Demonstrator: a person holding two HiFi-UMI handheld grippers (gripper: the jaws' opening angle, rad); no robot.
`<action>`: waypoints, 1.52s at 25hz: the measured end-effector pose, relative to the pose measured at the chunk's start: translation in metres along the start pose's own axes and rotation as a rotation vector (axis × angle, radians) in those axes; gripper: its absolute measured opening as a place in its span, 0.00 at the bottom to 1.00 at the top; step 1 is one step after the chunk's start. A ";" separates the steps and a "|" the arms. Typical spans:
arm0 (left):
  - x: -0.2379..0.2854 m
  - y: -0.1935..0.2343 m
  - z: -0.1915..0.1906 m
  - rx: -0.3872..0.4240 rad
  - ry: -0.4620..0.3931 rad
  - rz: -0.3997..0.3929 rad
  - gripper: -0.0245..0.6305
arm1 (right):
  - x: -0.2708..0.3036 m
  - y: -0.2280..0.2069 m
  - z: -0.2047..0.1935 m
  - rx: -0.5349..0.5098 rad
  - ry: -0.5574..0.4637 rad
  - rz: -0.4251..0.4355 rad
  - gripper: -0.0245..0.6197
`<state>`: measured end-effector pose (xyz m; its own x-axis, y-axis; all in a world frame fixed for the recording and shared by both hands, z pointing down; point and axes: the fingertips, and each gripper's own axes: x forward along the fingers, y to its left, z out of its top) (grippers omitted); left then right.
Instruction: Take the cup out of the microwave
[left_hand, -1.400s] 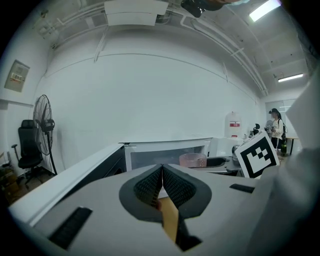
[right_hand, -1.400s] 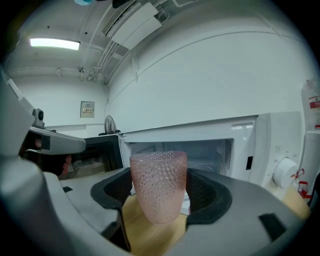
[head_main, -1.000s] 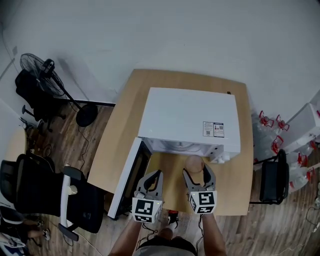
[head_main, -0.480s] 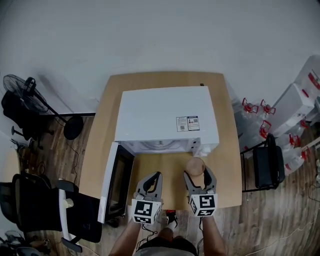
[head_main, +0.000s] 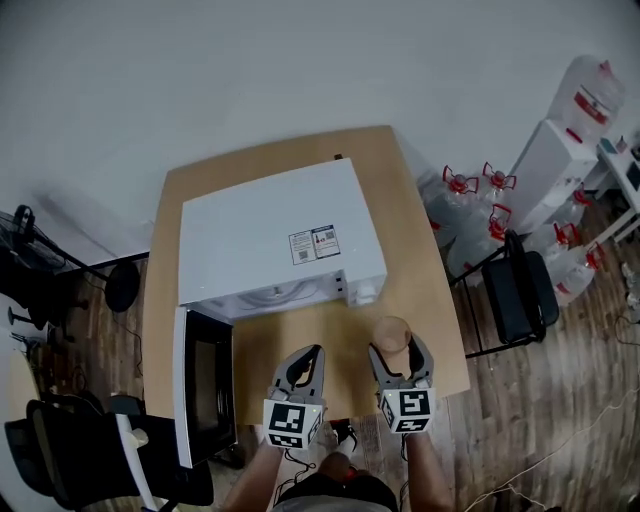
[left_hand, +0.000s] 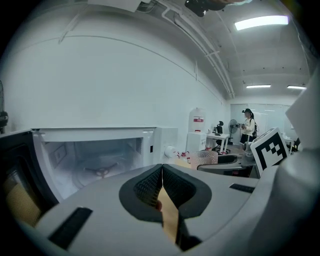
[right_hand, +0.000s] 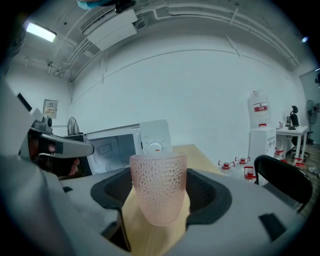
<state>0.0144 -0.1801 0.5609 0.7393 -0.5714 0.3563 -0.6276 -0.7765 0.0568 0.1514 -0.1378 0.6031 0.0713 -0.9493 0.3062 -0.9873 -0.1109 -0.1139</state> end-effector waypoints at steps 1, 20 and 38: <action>0.003 -0.004 -0.001 0.003 0.005 -0.011 0.07 | -0.002 -0.006 -0.003 0.005 0.004 -0.014 0.58; 0.050 -0.052 -0.039 0.048 0.108 -0.123 0.07 | -0.016 -0.095 -0.078 0.076 0.092 -0.185 0.58; 0.063 -0.067 -0.041 0.081 0.131 -0.123 0.07 | -0.021 -0.093 -0.091 0.064 0.069 -0.172 0.61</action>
<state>0.0931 -0.1534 0.6173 0.7678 -0.4351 0.4703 -0.5086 -0.8603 0.0345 0.2292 -0.0803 0.6932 0.2264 -0.8925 0.3900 -0.9501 -0.2906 -0.1136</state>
